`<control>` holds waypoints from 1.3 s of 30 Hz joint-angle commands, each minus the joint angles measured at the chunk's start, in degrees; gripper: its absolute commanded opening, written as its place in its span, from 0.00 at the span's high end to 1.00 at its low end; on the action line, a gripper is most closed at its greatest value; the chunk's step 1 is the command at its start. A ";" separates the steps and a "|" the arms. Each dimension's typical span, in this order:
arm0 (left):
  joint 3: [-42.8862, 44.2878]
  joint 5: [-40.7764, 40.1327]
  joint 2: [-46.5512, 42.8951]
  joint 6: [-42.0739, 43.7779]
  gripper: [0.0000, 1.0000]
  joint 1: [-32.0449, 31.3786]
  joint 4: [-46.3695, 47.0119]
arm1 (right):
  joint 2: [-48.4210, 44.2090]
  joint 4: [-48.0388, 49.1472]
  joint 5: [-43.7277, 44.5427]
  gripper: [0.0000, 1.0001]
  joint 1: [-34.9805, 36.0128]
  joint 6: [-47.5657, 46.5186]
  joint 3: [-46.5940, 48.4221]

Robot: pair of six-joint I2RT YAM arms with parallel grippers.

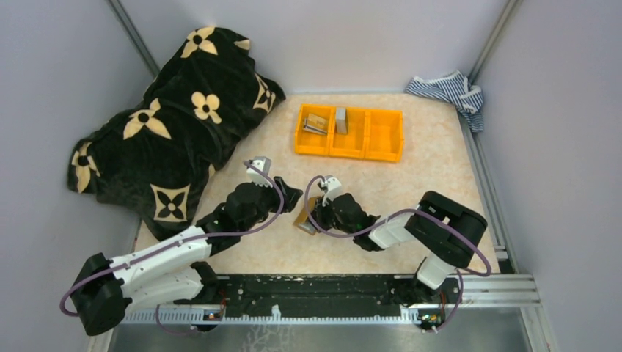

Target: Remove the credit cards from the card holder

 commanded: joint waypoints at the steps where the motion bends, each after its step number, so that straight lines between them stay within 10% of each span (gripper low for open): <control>1: -0.95 -1.91 -0.29 0.92 0.46 -0.26 -1.29 | -0.22 3.52 0.16 1.00 0.54 -0.48 3.92; 39: -5.09 -2.84 -0.89 2.51 0.45 -0.27 1.21 | 12.55 1.59 -3.53 1.00 -4.75 -3.02 18.21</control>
